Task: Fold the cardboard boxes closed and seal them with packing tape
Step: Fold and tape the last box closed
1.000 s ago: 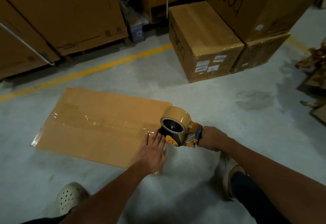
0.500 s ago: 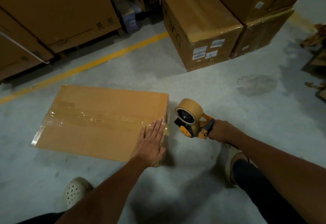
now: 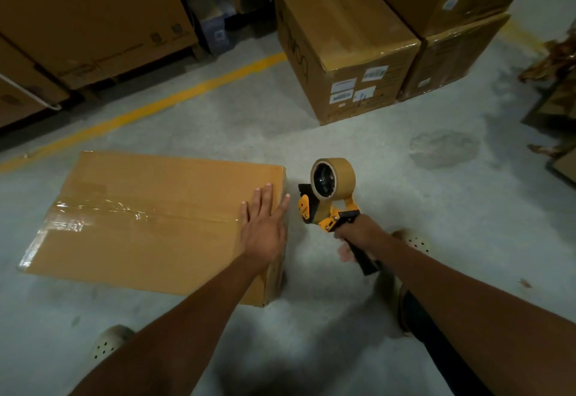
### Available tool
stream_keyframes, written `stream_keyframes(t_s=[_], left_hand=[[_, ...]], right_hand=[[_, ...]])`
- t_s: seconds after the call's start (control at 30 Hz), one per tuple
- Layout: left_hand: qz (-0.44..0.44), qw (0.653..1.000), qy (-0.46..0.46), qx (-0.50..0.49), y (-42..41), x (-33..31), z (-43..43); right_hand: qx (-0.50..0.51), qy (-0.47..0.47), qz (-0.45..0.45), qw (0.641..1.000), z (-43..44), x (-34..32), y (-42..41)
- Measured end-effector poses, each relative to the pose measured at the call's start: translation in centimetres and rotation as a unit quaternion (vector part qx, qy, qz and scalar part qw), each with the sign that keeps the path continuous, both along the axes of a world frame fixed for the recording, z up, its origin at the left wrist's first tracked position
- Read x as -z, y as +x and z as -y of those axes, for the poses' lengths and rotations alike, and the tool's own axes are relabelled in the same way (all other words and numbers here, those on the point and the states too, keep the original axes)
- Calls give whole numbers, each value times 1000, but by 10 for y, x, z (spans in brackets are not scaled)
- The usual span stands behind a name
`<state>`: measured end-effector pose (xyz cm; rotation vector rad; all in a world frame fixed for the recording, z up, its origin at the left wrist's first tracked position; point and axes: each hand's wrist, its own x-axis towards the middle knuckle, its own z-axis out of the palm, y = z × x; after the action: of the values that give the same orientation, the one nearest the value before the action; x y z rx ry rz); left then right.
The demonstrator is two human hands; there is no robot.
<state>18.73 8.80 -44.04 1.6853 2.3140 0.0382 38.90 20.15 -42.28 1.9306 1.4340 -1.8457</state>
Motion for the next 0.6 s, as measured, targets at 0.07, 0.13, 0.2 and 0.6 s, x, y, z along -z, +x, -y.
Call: stream_keyframes(t_s=[0.07,0.13,0.2,0.6], left_hand=[[-14,1000,-21,-7,3,2,-5],[-22,999,-39,-3,4,-1,-7],[-27,998,-61,-5,5,0,-8],[-41,999,-16,-14,6,13,-5]], right_hand=[[70,-32,-23,997,-2,18,-7],[139,-60,-41,988,0,40,-15],[194,-67,-47,978,3,67,-22],[192,-14,105,976,22,147,-26]])
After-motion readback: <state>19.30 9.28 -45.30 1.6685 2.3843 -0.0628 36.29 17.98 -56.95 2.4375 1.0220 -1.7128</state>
